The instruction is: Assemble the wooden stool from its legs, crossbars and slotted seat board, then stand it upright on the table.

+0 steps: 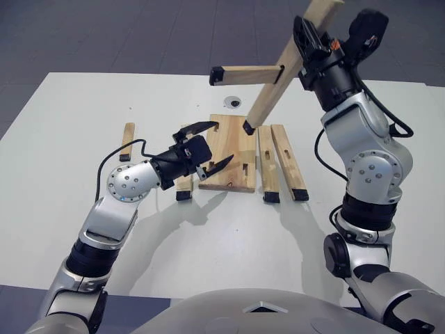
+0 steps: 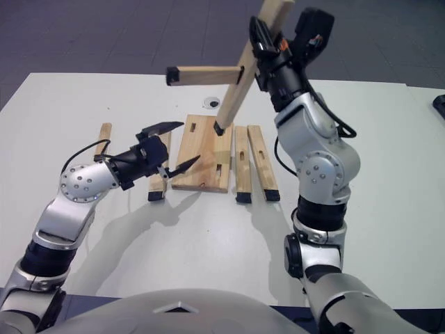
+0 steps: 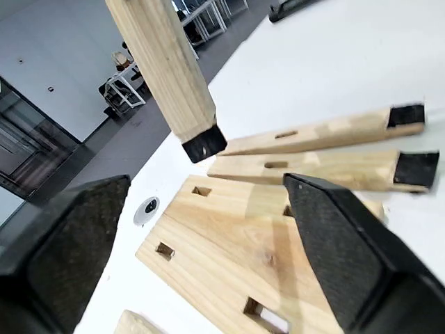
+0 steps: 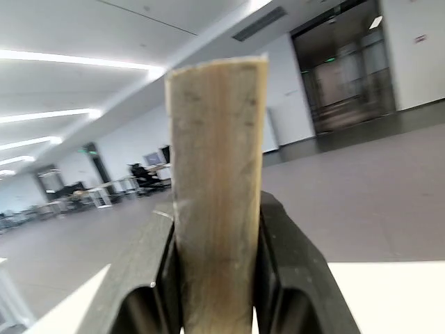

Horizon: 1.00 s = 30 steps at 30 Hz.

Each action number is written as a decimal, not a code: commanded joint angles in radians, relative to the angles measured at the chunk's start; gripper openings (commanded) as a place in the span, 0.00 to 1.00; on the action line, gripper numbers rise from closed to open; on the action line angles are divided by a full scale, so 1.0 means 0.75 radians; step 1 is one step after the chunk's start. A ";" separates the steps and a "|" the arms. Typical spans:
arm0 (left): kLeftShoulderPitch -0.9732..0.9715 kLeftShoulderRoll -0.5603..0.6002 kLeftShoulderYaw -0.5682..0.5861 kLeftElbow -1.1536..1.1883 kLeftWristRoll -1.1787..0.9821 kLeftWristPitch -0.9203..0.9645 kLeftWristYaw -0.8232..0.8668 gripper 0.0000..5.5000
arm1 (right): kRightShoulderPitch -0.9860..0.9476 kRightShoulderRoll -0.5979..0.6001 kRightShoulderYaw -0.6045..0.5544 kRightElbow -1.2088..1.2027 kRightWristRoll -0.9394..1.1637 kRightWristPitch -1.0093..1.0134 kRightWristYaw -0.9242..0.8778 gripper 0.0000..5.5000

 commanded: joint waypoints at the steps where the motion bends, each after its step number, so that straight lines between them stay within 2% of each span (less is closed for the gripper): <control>1: 0.052 0.012 -0.008 0.013 0.084 -0.048 0.038 0.90 | 0.126 0.078 -0.038 -0.076 0.012 0.020 -0.059 0.19; 4: 0.108 0.045 -0.035 0.029 0.178 -0.110 0.050 0.98 | 0.192 0.145 -0.064 -0.134 0.068 0.041 -0.108 0.19; 9: 0.135 0.052 -0.098 0.058 0.271 -0.189 0.032 0.98 | 0.247 0.232 -0.088 -0.163 0.128 0.048 -0.161 0.19; 17: 0.071 -0.035 -0.141 0.150 0.362 -0.224 0.094 0.98 | 0.390 0.298 -0.079 -0.176 0.108 0.065 -0.224 0.19; 30: 0.048 -0.079 -0.171 0.206 0.404 -0.253 0.088 0.98 | 0.393 0.221 -0.125 -0.098 -0.054 -0.011 -0.177 0.19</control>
